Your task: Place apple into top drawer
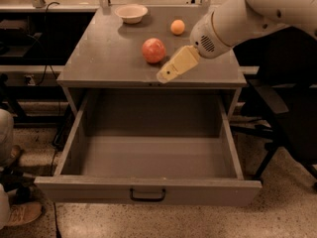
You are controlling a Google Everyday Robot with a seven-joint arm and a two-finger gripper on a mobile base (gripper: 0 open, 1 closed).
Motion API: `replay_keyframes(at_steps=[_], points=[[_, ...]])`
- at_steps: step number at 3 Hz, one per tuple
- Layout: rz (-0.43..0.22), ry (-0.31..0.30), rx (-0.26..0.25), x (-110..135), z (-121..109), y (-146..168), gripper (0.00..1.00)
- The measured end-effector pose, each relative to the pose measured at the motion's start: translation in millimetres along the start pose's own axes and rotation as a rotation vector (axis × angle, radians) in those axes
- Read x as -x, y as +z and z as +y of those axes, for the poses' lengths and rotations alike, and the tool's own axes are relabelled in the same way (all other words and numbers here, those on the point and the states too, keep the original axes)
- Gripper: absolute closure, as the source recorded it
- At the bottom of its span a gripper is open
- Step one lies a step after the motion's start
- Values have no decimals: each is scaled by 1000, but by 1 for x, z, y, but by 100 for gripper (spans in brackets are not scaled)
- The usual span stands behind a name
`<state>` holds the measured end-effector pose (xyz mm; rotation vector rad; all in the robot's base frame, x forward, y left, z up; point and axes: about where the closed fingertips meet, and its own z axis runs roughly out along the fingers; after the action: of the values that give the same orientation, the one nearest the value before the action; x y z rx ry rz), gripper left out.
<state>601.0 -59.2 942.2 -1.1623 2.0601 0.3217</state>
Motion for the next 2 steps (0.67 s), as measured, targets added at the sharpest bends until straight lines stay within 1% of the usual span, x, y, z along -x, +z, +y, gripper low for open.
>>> replay_keyframes(at_steps=[1,2], points=[[-39,16,-43,-1,-18,15,0],[-116,63,-120,0,-54,54,0]])
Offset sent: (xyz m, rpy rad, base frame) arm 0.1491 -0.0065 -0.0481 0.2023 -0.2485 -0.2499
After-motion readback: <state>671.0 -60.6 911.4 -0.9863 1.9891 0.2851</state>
